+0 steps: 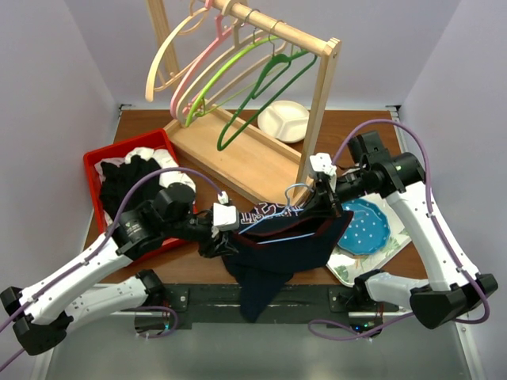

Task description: Place the tank top on the hanger

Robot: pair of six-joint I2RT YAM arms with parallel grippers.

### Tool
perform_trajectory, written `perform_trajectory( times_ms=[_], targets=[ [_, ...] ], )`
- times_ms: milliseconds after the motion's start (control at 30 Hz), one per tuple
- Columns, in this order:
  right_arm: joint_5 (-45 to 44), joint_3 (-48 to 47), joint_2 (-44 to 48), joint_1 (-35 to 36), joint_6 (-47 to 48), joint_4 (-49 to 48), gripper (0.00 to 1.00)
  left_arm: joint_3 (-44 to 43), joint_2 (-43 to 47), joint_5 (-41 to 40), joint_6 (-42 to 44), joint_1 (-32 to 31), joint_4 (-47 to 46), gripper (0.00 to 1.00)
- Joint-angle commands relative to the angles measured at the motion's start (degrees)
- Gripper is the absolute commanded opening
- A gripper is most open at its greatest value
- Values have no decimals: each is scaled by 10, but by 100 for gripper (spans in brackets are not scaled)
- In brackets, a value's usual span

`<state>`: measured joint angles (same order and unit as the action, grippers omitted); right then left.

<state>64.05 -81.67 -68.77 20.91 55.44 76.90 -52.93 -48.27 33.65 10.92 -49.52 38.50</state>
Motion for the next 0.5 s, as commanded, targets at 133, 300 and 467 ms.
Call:
perform_trajectory(
  times_ms=[133,300,467],
  targets=[
    [38,-27,-3,-9,12,8,0,-2,-3,-5,-26,1,-20,5],
    [24,-18,-1,-9,-16,-14,8,1,21,-87,-42,2,-19,0],
    [-15,-9,4,-14,-87,-68,58,-2,31,-153,-72,4,-12,0]
  ],
)
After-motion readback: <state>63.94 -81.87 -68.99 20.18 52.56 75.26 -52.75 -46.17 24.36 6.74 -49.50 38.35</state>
